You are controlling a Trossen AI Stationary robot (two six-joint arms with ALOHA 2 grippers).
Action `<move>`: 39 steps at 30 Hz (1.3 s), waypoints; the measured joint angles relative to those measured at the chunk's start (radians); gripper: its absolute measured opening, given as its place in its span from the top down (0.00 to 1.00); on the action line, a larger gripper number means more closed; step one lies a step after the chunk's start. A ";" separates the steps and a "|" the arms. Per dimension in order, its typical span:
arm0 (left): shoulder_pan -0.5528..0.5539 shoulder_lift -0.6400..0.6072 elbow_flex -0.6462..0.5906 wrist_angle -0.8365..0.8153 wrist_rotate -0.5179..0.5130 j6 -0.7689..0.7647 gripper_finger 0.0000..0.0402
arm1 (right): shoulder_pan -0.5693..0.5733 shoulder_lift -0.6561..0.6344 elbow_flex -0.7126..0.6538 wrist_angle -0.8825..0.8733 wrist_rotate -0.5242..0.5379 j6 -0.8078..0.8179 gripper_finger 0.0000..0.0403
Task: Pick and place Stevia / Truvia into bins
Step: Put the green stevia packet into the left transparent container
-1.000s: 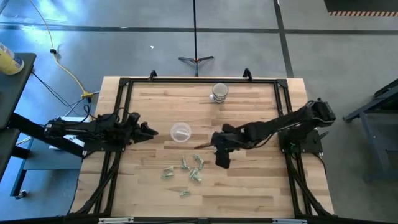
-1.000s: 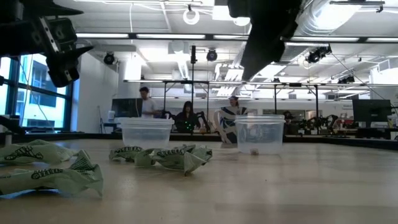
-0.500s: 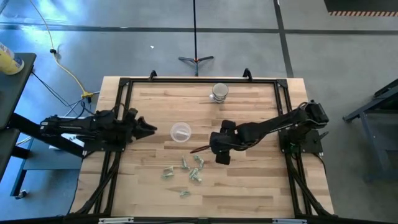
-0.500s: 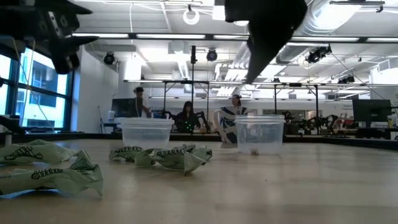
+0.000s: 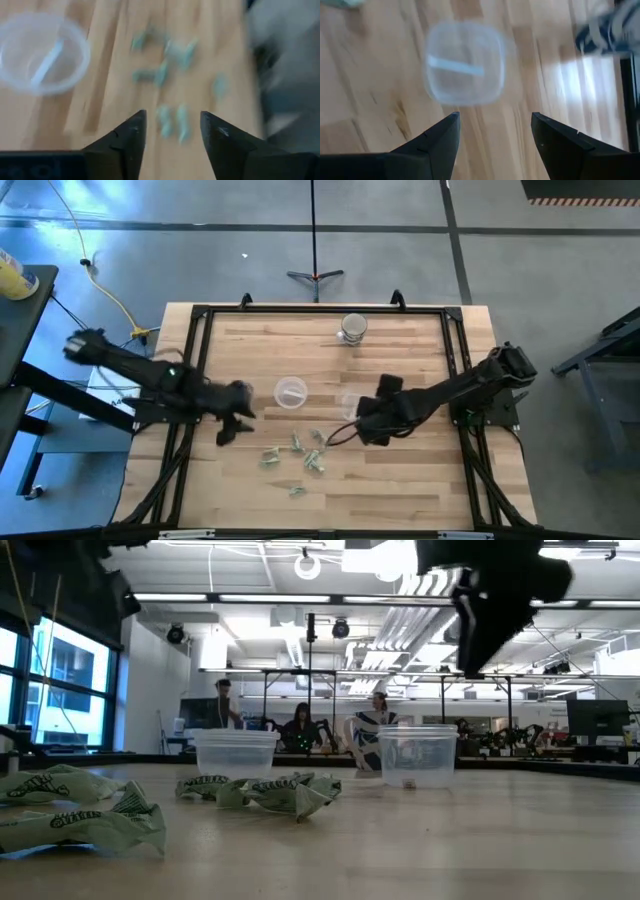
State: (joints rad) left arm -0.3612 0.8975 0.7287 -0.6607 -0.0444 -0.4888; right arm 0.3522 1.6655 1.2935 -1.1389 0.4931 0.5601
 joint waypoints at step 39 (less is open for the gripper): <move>-0.254 0.701 0.126 0.114 -0.218 -0.398 0.54 | 0.187 -0.411 -0.559 0.143 0.042 0.305 0.41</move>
State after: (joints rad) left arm -0.6153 1.5988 0.8551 -0.5463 -0.2620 -0.8866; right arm 0.5396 1.2545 0.7341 -0.9962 0.5346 0.8650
